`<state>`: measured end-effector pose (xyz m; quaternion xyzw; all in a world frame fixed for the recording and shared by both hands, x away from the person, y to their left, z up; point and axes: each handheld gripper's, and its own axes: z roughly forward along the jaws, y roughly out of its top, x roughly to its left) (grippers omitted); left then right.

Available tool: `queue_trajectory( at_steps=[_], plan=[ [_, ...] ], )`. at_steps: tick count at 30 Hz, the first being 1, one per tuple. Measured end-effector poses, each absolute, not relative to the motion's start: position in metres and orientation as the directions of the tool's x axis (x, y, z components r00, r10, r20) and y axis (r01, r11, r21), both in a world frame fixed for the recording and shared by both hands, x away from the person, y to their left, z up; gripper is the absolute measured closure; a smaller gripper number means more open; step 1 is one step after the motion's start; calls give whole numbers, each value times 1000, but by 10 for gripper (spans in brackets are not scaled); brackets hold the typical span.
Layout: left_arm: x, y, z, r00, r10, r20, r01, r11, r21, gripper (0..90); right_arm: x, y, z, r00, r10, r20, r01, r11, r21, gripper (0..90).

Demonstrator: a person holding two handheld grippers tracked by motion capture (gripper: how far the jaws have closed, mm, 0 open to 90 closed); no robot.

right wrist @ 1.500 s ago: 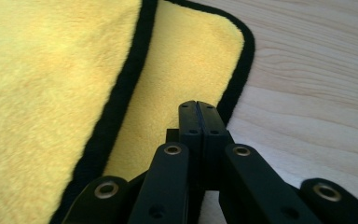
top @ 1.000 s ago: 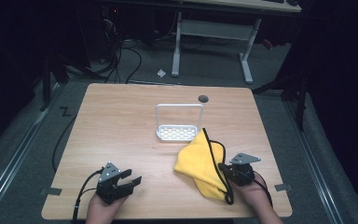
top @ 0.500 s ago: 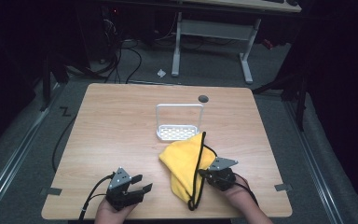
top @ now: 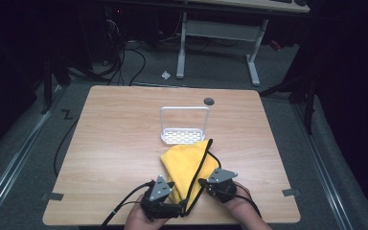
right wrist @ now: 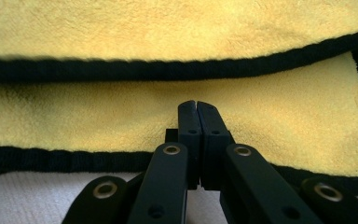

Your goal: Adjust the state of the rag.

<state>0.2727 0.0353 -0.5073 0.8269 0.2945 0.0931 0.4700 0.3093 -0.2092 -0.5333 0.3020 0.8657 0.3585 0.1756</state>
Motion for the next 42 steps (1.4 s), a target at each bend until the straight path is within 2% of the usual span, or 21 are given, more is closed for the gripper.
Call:
queue_trajectory(
  at_steps=[2, 3, 4, 5, 7, 8, 9, 15, 19, 22, 32, 42],
  plan=[
    [273, 23, -515, 810, 584, -63, 386, -448, 806, 280, 307, -208, -534, -752, 652, -95, 394, 560, 729, 897],
    [272, 21, -517, 802, 597, -28, 374, -464, 803, 325, 305, -208, -534, -751, 653, -101, 391, 562, 729, 895],
    [272, 21, -518, 800, 600, -12, 364, -470, 804, 469, 303, -209, -534, -749, 654, -104, 387, 560, 733, 894],
    [274, 22, -518, 798, 602, -4, 363, -475, 802, 469, 303, -209, -534, -749, 654, -104, 387, 560, 733, 894],
    [280, 27, -518, 792, 610, -32, 389, -463, 796, 653, 300, -211, -535, -748, 656, -101, 389, 556, 735, 894],
    [283, 30, -518, 788, 613, -50, 404, -454, 794, 783, 299, -214, -535, -745, 661, -92, 396, 549, 736, 894],
    [287, 35, -518, 780, 623, -61, 415, -442, 795, 807, 299, -215, -535, -745, 661, -90, 398, 548, 736, 895],
    [291, 56, -507, 765, 633, -119, 432, -368, 823, 820, 297, -214, -534, -744, 658, -112, 388, 563, 730, 899],
    [291, 72, -499, 744, 657, -119, 426, -331, 842, 840, 298, -214, -533, -747, 656, -105, 395, 566, 724, 900],
    [292, 91, -493, 711, 696, -102, 421, -305, 854, 850, 299, -214, -533, -749, 654, -108, 394, 570, 721, 900],
    [305, 158, -494, 566, 804, -185, 508, -162, 846, 852, 308, -225, -532, -715, 682, -156, 401, 582, 707, 900],
    [306, 172, -504, 535, 815, -223, 567, -151, 810, 850, 326, -249, -531, -632, 753, -181, 456, 551, 699, 900]
  ],
)
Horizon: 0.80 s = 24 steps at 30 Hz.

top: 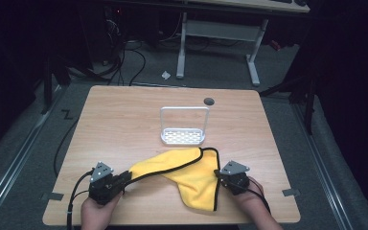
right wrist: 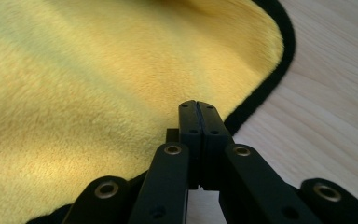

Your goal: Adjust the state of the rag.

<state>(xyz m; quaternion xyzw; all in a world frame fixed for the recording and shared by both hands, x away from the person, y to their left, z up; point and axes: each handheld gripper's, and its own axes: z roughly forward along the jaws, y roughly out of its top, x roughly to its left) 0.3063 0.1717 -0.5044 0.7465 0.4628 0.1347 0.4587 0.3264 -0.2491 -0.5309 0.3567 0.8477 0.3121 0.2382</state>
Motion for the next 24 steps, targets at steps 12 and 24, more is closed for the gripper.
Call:
queue_trajectory(
  at_steps=[12, 24],
  plan=[
    [306, 183, -522, 473, 849, -237, 629, -137, 766, 735, 357, -280, -531, -491, 853, -179, 538, 458, 708, 889],
    [306, 111, -506, 684, 725, -81, 457, -339, 822, 428, 312, -275, -501, -523, 850, -66, 480, 358, 801, 626]
  ],
)
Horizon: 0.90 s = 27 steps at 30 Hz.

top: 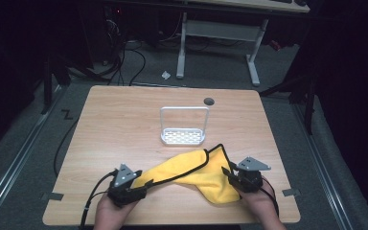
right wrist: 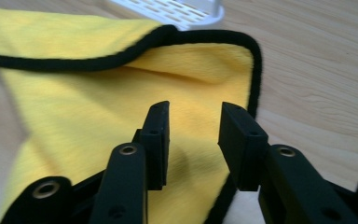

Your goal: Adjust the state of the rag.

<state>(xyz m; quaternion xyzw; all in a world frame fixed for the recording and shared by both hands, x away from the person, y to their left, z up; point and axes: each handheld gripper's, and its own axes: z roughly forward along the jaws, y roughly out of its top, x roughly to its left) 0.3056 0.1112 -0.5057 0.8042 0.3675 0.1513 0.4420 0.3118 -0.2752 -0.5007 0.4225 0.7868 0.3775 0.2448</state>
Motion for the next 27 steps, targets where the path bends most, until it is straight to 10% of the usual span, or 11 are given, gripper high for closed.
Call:
queue_trajectory(
  at_steps=[10, 16, 20, 27],
  plan=[
    [320, 52, -531, 725, 675, 139, 377, -557, 740, 498, 264, -257, -498, -605, 796, -21, 466, 376, 801, 553],
    [330, 65, -529, 699, 709, 95, 414, -509, 755, 786, 265, -250, -518, -633, 772, -51, 517, 471, 715, 647],
    [327, 72, -525, 690, 720, 69, 428, -483, 764, 819, 271, -251, -522, -653, 752, -90, 511, 525, 681, 802],
    [315, 109, -511, 660, 741, -126, 518, -327, 790, 818, 291, -262, -521, -605, 779, -162, 515, 538, 667, 819]
  ],
)
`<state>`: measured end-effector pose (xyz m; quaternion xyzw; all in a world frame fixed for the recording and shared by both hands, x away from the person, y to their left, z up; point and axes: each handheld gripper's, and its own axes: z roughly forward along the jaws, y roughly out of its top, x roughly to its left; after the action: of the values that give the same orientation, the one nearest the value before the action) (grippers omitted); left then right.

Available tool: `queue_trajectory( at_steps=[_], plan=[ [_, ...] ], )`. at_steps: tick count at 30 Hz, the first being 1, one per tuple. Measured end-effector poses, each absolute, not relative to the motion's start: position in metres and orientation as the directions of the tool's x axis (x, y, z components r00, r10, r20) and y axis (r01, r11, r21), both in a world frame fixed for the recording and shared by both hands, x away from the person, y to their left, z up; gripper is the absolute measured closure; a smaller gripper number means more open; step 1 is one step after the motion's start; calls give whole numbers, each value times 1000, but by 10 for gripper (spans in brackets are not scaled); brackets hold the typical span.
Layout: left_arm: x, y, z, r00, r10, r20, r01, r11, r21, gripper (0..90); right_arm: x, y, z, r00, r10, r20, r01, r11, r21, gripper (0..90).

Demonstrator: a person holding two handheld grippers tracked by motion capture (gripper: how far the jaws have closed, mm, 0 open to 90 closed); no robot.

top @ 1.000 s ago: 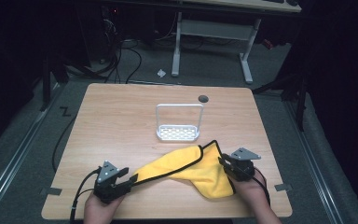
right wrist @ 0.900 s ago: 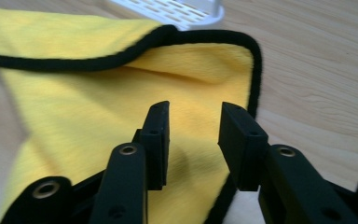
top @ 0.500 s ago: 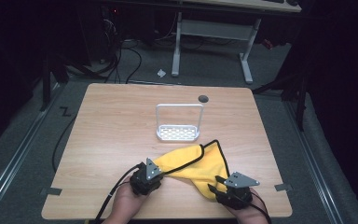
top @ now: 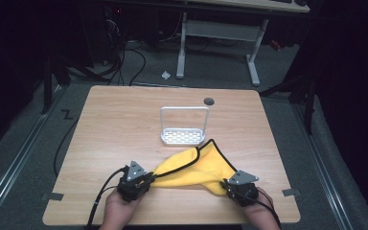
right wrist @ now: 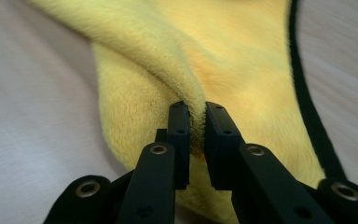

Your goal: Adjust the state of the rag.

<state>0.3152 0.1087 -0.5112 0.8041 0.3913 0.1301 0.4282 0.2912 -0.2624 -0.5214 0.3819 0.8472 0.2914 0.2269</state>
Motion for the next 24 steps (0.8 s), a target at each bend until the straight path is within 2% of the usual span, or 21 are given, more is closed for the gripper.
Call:
queue_trajectory(
  at_steps=[4, 7, 10, 13, 14, 16, 17, 19, 22, 23, 24],
  plan=[
    [307, 131, -513, 629, 747, -216, 572, -256, 779, 819, 317, -274, -522, -562, 809, -172, 534, 514, 671, 821],
    [307, 136, -519, 615, 754, -231, 597, -254, 761, 826, 330, -277, -523, -547, 819, -174, 540, 504, 674, 820],
    [307, 143, -528, 596, 750, -289, 642, -228, 732, 819, 337, -277, -523, -533, 823, -197, 539, 510, 671, 816],
    [304, 144, -531, 596, 746, -297, 652, -233, 721, 806, 344, -277, -523, -520, 823, -228, 534, 522, 666, 797],
    [302, 141, -531, 609, 733, -303, 660, -256, 707, 784, 345, -277, -523, -506, 829, -238, 537, 519, 665, 764],
    [301, 138, -532, 615, 732, -292, 657, -271, 703, 758, 345, -278, -523, -498, 835, -235, 543, 511, 666, 745],
    [299, 136, -532, 619, 737, -271, 649, -286, 705, 694, 345, -280, -521, -490, 843, -220, 553, 496, 669, 716],
    [299, 133, -532, 625, 743, -238, 635, -307, 709, 670, 341, -285, -517, -487, 855, -177, 558, 461, 690, 661],
    [303, 128, -530, 625, 754, -203, 611, -311, 728, 616, 329, -291, -504, -480, 870, -109, 540, 391, 745, 613],
    [304, 126, -530, 624, 759, -186, 604, -317, 731, 574, 319, -291, -495, -479, 871, -113, 509, 380, 772, 601],
    [305, 124, -529, 626, 762, -164, 591, -328, 737, 574, 319, -291, -495, -479, 871, -113, 509, 380, 772, 601]
  ],
)
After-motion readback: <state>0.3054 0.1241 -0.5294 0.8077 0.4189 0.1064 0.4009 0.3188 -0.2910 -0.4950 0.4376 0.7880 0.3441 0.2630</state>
